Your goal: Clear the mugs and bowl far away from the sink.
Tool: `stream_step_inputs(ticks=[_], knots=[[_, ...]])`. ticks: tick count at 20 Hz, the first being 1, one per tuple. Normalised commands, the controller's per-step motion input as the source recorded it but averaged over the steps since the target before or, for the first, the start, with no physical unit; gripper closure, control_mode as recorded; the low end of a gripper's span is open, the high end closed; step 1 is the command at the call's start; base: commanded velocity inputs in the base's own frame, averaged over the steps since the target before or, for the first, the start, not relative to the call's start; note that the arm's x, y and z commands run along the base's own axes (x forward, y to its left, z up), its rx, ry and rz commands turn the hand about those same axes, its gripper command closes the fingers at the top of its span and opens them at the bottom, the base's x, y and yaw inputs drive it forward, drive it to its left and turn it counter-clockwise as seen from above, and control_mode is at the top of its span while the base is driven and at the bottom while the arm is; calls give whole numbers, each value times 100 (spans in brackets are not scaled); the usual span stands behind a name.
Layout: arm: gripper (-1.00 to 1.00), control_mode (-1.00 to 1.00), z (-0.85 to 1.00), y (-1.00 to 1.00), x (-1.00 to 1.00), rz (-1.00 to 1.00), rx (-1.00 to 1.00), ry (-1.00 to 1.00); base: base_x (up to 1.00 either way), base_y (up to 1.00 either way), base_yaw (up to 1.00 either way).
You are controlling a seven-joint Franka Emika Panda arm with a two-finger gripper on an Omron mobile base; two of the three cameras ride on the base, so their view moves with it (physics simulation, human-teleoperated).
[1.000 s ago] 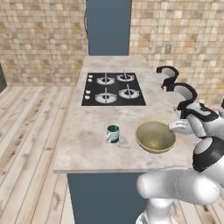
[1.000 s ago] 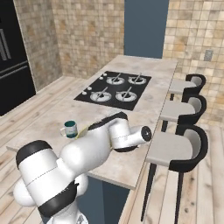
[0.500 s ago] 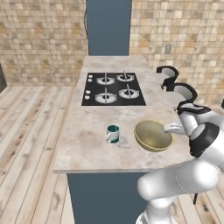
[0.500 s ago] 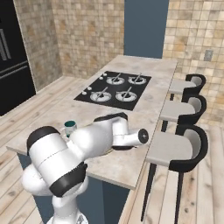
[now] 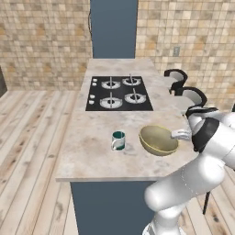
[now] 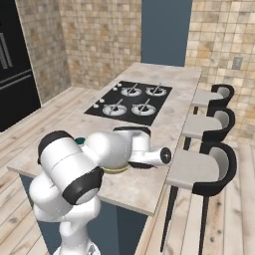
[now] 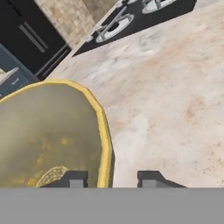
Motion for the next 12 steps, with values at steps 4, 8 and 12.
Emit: stream_step_inputs(ticks=[4, 8, 12], knots=[[-100, -100, 39, 1, -9, 0, 0, -7, 0, 0, 0], [-100, -100, 60, 0, -1, 0, -1, -11, 0, 0, 0], [-100, -100, 75, 0, -25, 0, -1, -17, 0, 0, 0]])
